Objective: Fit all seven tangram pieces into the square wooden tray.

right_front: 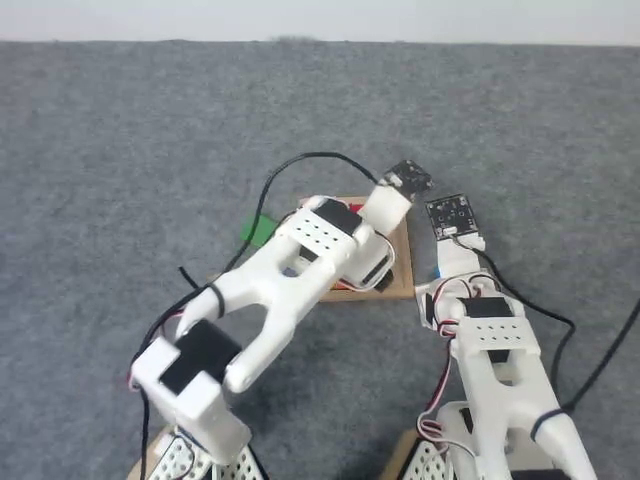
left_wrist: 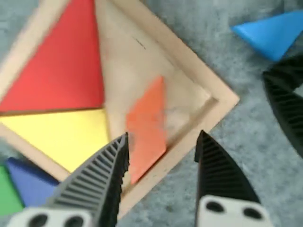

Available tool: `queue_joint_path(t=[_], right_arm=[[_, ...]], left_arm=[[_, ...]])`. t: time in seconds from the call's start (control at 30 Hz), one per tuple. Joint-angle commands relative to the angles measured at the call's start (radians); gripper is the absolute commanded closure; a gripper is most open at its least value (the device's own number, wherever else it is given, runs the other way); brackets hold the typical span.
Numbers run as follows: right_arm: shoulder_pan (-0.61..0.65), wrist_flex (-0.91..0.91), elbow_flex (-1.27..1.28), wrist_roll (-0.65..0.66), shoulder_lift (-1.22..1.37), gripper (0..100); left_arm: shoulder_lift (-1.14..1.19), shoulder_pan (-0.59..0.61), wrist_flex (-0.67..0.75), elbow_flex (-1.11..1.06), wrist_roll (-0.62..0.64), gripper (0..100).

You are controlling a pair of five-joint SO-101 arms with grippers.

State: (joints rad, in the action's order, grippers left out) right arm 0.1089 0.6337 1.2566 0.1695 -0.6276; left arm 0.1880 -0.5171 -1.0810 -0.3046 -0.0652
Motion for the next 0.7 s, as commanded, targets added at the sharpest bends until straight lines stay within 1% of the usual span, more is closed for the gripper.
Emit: queue_joint_path(t=[0.0,0.13,0.27,0.37,0.43,0.6,0.67], right_arm=[[0.004,-0.024,-0.025,0.014,-0.027,99.0],[0.004,-0.025,-0.025,0.014,-0.027,99.0],[0.021,-0.025,-0.034,0.017,-0.025,99.0],[0.062,-0.018,-0.072,0.017,-0.022,99.0],[0.094,-0.012,-0.094,0.017,-0.022,99.0],[0.166,0.067,-0.196,0.018,0.001,99.0],[0.208,0.076,-0.253,0.028,0.048,99.0]], left_arm=[[-0.201,0.089,-0.055,0.031,0.044,78],[-0.347,0.224,-0.057,-0.065,0.144,78],[-0.462,0.354,0.015,-0.225,0.193,78],[-0.529,0.445,0.077,-0.338,0.218,78],[-0.555,0.494,0.135,-0.407,0.235,78],[-0.583,0.557,0.367,-0.562,0.275,78],[-0.574,0.568,0.411,-0.596,0.276,78]])
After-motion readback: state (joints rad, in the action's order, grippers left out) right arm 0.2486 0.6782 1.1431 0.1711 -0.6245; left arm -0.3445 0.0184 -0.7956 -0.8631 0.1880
